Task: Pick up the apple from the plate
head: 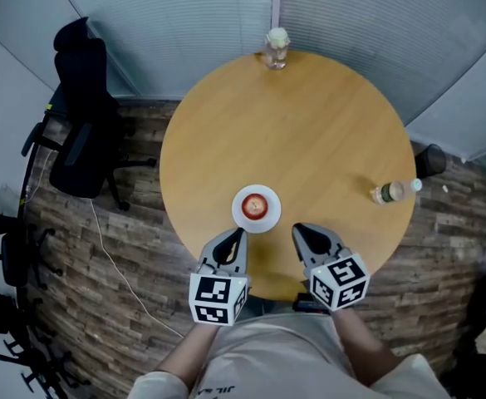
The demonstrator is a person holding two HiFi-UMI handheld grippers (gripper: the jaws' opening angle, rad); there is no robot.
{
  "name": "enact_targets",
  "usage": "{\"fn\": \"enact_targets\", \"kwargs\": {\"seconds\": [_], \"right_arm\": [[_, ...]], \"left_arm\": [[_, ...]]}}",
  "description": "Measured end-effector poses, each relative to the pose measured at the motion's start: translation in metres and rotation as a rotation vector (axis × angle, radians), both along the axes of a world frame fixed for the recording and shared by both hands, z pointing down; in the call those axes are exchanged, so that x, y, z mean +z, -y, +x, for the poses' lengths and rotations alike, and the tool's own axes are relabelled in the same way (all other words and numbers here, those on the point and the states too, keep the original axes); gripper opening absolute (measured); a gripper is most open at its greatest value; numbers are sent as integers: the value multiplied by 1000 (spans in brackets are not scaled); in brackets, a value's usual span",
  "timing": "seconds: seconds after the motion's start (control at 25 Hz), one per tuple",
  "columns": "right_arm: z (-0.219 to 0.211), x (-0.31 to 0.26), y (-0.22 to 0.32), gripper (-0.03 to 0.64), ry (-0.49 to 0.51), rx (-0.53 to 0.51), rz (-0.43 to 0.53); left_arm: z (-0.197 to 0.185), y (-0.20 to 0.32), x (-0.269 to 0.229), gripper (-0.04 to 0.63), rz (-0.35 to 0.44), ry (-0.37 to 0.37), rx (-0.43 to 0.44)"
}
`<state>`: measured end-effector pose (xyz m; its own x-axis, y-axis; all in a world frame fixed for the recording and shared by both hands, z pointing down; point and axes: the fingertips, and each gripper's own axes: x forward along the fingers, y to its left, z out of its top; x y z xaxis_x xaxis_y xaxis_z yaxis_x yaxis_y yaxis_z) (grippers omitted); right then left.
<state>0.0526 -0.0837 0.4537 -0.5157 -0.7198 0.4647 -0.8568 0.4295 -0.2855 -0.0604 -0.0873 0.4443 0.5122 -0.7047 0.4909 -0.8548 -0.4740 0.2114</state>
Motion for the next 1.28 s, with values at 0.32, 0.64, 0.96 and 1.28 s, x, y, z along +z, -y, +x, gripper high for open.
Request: {"fn": "enact_targets", "kwargs": {"seconds": [0.32, 0.64, 0.96, 1.28], "right_arm": [[-1, 14, 10, 32, -24, -24, -19], [-2, 29, 13, 32, -21, -30, -51], [-1, 43, 18, 32, -13, -21, -76], [1, 54, 24, 32, -6, -9, -99]], "left_arm": [[5, 13, 14, 3, -13, 32, 26], [7, 21, 29, 5, -24, 66, 43], [9, 27, 59, 5, -42, 102, 57], [11, 36, 79, 33, -70, 117, 77]]}}
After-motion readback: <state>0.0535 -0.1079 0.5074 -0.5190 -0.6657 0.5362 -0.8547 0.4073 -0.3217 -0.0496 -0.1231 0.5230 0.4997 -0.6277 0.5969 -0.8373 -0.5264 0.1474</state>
